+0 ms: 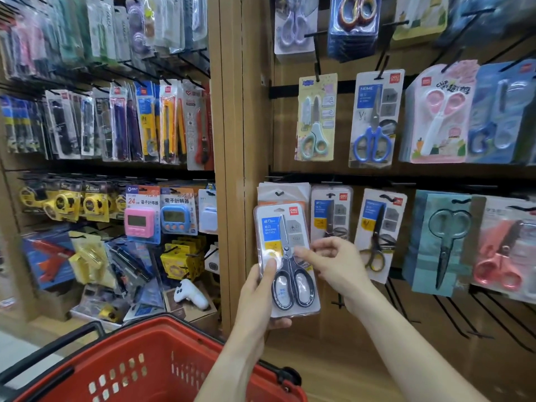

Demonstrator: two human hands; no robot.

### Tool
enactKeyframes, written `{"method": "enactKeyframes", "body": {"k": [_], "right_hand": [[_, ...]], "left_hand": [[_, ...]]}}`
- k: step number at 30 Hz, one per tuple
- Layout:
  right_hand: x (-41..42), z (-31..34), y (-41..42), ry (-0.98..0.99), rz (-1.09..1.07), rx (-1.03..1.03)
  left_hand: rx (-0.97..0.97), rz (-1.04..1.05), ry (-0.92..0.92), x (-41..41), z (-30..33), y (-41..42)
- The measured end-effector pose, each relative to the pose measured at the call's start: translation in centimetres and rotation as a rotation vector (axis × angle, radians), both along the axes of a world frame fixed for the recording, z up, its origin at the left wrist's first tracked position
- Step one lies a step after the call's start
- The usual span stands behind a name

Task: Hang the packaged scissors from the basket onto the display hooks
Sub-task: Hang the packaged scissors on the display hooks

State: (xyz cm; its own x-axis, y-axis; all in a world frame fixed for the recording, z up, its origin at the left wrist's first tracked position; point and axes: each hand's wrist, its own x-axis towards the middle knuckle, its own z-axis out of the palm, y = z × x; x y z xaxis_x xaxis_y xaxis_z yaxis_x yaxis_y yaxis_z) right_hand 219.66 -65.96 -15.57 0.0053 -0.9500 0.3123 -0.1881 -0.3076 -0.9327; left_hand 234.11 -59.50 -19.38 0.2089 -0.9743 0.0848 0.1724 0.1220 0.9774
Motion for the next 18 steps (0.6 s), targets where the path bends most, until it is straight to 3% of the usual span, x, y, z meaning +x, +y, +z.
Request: {"method": "enactKeyframes", "body": {"k": [9, 18], "right_hand": [[-0.9, -1.4, -1.1, -0.138, 0.14, 0.039], [-0.7, -1.2, -0.3, -0.384, 0.282, -0.013]], "left_hand": [[0.011, 0.002, 0.012, -0.5, -0.1, -0.1], [0.093, -0.033, 0.234, -0.6, 0.1, -0.7]]}}
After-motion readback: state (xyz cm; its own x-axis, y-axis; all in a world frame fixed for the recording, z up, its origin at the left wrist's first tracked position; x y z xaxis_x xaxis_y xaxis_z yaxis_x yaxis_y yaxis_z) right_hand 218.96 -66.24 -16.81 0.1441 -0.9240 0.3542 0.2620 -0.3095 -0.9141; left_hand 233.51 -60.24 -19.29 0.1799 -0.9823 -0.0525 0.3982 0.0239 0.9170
